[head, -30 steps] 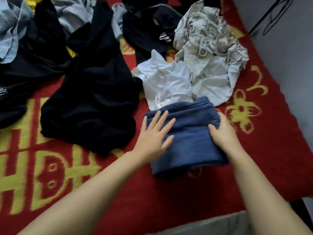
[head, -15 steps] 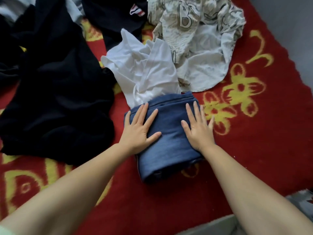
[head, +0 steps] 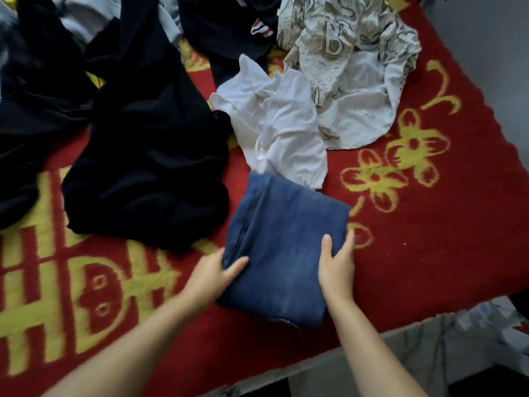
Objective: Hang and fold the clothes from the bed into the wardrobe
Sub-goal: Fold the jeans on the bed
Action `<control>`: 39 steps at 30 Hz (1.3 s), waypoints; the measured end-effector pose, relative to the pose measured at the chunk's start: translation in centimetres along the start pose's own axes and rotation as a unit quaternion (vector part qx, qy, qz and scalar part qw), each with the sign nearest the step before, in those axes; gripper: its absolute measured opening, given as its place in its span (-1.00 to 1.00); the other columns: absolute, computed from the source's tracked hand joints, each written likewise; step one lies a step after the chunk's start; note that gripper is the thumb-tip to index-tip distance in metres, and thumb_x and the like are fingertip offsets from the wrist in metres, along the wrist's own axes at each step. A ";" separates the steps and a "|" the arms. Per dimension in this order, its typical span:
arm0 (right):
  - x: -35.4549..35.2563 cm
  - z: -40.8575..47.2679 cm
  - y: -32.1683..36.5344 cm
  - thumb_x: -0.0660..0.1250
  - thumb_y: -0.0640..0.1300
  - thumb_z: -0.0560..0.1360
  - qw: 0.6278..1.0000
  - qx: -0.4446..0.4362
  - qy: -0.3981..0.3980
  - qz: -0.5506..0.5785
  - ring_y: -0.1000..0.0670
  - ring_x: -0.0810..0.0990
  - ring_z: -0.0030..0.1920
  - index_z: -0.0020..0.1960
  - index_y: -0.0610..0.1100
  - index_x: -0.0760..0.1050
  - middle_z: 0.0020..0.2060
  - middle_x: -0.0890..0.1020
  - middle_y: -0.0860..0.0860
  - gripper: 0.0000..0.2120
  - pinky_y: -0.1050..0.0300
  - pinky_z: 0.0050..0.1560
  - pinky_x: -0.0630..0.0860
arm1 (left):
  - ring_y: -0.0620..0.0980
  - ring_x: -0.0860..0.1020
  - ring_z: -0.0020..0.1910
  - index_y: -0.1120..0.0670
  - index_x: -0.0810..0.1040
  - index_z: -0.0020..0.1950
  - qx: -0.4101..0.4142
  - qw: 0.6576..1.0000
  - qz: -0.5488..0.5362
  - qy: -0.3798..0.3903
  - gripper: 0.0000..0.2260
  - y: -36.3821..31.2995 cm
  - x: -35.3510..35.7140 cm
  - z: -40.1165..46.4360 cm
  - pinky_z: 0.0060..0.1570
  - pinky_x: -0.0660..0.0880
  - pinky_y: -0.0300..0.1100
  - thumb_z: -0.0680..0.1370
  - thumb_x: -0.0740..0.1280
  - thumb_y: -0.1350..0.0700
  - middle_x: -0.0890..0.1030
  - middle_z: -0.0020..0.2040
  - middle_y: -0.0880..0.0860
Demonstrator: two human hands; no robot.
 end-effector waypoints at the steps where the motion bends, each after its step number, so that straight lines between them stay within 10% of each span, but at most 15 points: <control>1: 1.0 -1.1 0.4 0.20 -0.05 0.61 0.999 -0.025 0.025 -0.022 -0.14 0.35 0.40 0.52 -0.16 0.18 0.41 0.38 -0.16 -0.48 0.09 0.34 0.27 | 0.01 0.62 0.04 0.07 0.61 0.02 -0.034 0.999 -0.034 -0.017 -0.77 2.3 0.2 -2.7 -0.16 0.39 -0.27 0.52 0.37 -0.06 0.69 -0.04 0.01; 6: 4.6 -5.5 1.2 0.05 -0.03 0.66 0.959 -0.104 0.105 -0.244 -0.20 0.38 0.37 0.55 -0.08 0.11 0.45 0.31 -0.11 -0.52 -0.06 0.25 0.33 | 0.08 0.49 0.24 0.09 0.48 0.26 -0.095 0.995 -0.014 -0.023 -0.67 7.8 -0.7 -7.9 0.19 0.40 -0.06 0.57 0.29 -0.05 0.57 0.19 0.04; 12: 9.1 -13.5 5.8 0.03 -0.05 0.60 0.855 -0.352 0.024 -0.381 -0.15 0.10 0.52 0.52 -0.20 0.17 0.51 0.20 -0.15 -0.48 -0.38 0.41 -0.07 | 0.12 0.18 0.50 0.10 0.26 0.50 0.191 0.933 0.255 -0.166 -0.51 -3.1 -0.8 -6.0 0.42 0.02 0.26 0.58 0.08 -0.02 0.26 0.50 0.13; 24: 11.0 -8.1 -1.5 -0.07 0.08 0.64 0.861 -0.246 0.119 -0.429 0.04 -0.31 0.52 0.57 0.01 -0.14 0.56 -0.16 0.04 -0.45 -0.35 0.40 -0.34 | -0.02 -0.38 0.46 -0.08 -0.10 0.57 0.086 0.939 0.332 -0.034 -0.44 2.8 3.1 -0.3 0.35 -0.23 0.39 0.60 -0.08 -0.20 -0.30 0.50 -0.06; 29: 10.3 -7.0 7.1 -0.10 0.05 0.61 0.854 -0.336 0.027 -0.396 -0.10 0.01 0.55 0.55 -0.06 0.11 0.54 0.12 -0.08 -0.47 -0.35 0.38 -0.28 | 0.05 0.18 0.50 0.13 0.24 0.51 0.212 0.906 0.328 -0.162 -0.50 -4.7 0.0 0.0 0.38 0.01 0.30 0.60 0.02 -0.04 0.21 0.52 0.12; 36: 6.8 1.1 -2.4 -0.16 0.07 0.66 0.882 -0.142 0.126 -0.432 0.04 -0.16 0.55 0.57 0.03 -0.13 0.56 -0.09 0.10 -0.50 -0.38 0.41 -0.28 | -0.05 0.00 0.55 0.10 0.10 0.56 0.171 0.919 0.340 -0.102 -0.50 -0.5 1.4 4.0 0.46 -0.28 0.00 0.64 0.04 -0.03 0.06 0.57 0.06; 39: 3.5 -1.2 -3.5 -0.09 -0.03 0.66 0.877 -0.190 0.092 -0.431 0.02 -0.16 0.55 0.57 -0.10 -0.06 0.57 -0.05 0.01 -0.50 -0.27 0.48 -0.21 | -0.02 -0.05 0.55 0.10 0.07 0.56 0.167 0.925 0.329 -0.096 -0.46 -1.0 0.8 3.0 0.41 -0.39 0.01 0.63 0.02 -0.10 0.02 0.57 0.08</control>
Point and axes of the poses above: each hand's wrist, its own z-axis towards the middle knuckle, its own x-axis out of the palm, y = z × x, the point moved 8 cm from there along z, towards the middle knuckle
